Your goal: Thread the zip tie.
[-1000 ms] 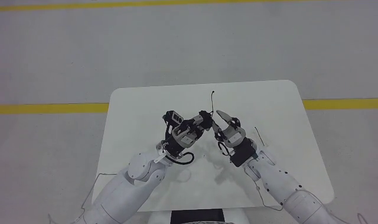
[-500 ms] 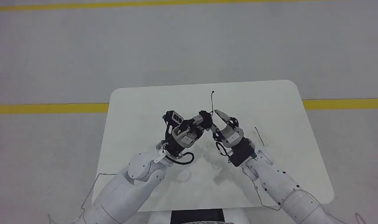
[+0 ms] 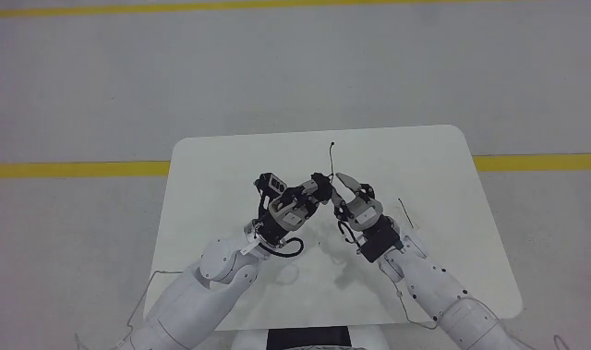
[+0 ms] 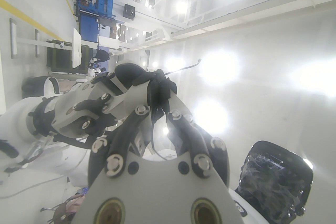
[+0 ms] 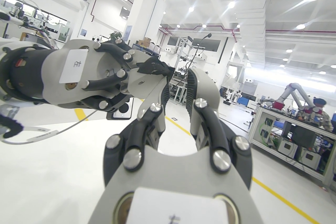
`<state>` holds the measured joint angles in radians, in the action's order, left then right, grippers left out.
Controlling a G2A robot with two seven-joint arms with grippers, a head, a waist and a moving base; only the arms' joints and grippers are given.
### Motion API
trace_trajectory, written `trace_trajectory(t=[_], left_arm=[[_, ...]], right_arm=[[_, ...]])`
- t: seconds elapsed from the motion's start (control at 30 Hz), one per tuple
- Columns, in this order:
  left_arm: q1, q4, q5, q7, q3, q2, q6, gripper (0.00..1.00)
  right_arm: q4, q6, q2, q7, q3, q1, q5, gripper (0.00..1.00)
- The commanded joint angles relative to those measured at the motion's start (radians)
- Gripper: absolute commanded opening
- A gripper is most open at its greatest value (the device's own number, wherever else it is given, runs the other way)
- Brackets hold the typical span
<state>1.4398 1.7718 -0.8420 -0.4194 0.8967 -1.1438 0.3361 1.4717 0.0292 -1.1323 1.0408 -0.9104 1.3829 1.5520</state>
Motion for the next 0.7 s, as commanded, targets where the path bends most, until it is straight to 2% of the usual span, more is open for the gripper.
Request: trace_trajectory(t=[0.0, 0.67], left_arm=[[0.0, 0.0, 0.0, 0.0, 0.0, 0.0, 0.0, 0.0], [0.0, 0.0, 0.0, 0.0, 0.0, 0.0, 0.0, 0.0]], right_arm=[[0.0, -0.002, -0.002, 0.001, -0.003, 0.002, 0.002, 0.15], [-0.004, -0.026, -0.02, -0.004, -0.027, 0.01, 0.018, 0.1]])
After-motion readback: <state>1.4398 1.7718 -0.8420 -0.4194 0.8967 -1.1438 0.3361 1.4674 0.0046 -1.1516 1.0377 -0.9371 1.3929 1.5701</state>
